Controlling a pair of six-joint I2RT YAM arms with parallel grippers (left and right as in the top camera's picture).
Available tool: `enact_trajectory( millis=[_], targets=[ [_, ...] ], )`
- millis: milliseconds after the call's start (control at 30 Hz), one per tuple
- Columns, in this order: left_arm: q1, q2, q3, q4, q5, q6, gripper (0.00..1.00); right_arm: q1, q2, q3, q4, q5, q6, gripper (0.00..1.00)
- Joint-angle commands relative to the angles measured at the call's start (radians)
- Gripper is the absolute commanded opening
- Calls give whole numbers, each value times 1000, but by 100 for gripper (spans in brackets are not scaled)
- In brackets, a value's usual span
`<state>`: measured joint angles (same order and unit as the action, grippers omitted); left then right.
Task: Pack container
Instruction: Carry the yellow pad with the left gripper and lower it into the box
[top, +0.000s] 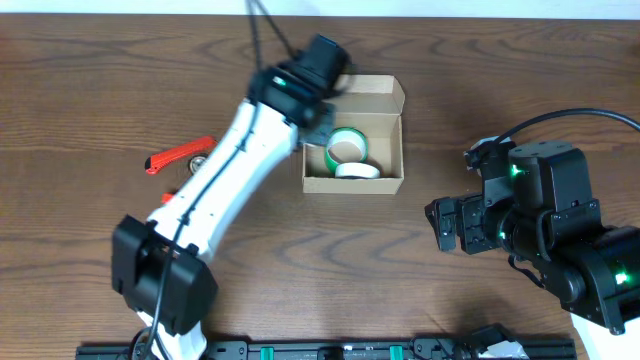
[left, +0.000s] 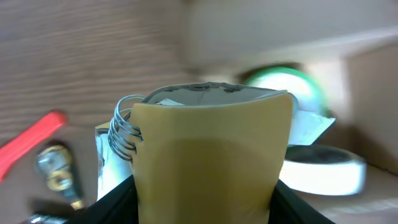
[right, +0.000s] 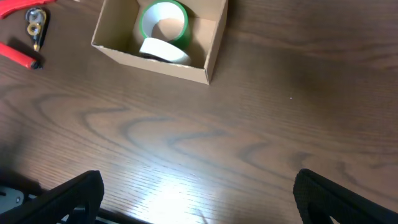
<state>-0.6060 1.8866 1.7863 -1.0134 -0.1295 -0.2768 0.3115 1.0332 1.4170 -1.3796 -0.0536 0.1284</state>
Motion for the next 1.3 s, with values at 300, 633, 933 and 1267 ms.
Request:
enact_trajectory(
  millis=[300,633,933,1267],
  targets=[
    [-82,148,8,100,9,-191,56,-7,-1,0,-2,-3,-3,99],
    [-84,180,8,176,51,-260,59,-7,-1,0,-2,-3,-3,99],
    [-82,207,9,193,91,-282,59,-7,-1,0,-2,-3,-3,99],
    [-82,204,19,181,126,-235,78,-7,-1,0,-2,-3,-3,99]
  ],
)
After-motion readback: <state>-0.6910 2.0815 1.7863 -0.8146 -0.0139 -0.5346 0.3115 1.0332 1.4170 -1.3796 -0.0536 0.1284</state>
